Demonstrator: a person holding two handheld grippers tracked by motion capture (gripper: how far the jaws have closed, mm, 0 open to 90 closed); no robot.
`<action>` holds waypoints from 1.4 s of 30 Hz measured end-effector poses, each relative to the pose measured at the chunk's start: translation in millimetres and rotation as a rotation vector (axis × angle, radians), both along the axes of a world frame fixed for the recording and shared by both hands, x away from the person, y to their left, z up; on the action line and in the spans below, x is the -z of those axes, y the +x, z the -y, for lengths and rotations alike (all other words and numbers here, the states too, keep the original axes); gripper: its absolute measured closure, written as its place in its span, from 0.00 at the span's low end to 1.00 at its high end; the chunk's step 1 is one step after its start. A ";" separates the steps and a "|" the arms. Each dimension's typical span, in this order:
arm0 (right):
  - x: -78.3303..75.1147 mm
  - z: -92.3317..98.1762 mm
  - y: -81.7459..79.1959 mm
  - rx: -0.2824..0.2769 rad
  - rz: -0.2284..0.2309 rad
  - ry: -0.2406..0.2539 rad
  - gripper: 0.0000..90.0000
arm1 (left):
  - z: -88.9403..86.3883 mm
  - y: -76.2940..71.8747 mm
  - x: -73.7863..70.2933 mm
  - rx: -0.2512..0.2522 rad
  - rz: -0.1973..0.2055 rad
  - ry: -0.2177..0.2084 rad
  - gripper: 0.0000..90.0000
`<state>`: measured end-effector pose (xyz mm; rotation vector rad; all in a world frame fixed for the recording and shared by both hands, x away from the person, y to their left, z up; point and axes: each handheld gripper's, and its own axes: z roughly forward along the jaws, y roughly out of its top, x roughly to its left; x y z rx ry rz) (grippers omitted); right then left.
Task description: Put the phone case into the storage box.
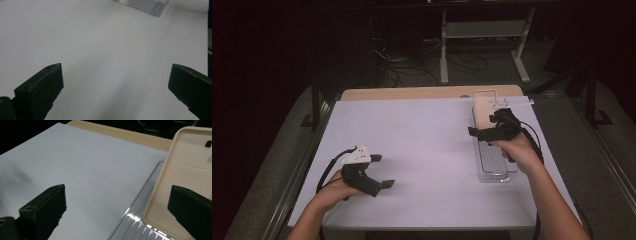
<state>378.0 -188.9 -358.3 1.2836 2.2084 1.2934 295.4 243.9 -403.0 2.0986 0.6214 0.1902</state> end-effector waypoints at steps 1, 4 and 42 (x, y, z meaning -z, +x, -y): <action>1.3 0.4 -2.5 -0.009 0.004 -0.002 0.01 | -0.6 1.1 -0.9 0.003 0.007 -0.001 0.00; 3.4 1.9 -10.9 -0.034 0.017 0.007 0.01 | -2.2 2.8 -4.7 0.001 0.006 -0.014 0.00; 39.2 4.5 -82.7 -0.217 0.032 0.033 0.02 | -6.6 3.5 -18.8 0.016 0.022 -0.031 0.00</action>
